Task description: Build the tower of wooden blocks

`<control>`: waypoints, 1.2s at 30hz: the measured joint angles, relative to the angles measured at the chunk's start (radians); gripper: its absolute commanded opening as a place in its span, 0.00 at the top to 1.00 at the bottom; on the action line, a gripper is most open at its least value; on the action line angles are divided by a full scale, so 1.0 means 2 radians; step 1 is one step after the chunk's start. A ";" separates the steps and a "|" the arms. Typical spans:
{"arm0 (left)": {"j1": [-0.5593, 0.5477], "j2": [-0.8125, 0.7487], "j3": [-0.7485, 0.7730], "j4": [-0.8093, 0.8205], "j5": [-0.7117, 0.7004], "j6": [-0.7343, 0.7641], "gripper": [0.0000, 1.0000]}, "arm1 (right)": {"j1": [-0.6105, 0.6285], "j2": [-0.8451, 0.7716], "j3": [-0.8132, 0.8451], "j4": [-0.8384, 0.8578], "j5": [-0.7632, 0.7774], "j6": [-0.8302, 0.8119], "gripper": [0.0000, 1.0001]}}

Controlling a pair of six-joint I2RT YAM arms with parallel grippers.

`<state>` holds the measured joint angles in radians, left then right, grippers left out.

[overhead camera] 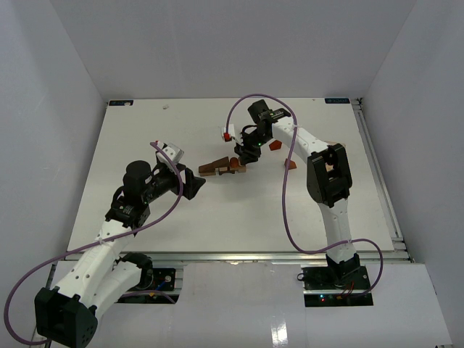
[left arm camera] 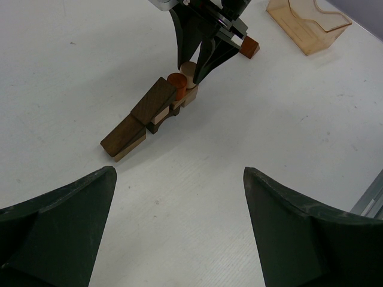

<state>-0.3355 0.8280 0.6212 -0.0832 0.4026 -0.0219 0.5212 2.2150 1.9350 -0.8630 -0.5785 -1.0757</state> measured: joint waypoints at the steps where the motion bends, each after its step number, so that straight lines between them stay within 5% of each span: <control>1: 0.000 0.000 0.000 0.000 0.000 0.000 0.02 | 0.000 0.000 0.000 0.000 0.000 0.000 0.75; 36: 0.000 0.000 0.000 0.000 0.000 0.003 0.02 | 0.002 0.000 0.000 0.013 0.007 0.011 0.46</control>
<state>-0.3355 0.8279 0.6212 -0.0833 0.4023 -0.0162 0.5251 2.2150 1.9350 -0.8370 -0.5640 -1.0538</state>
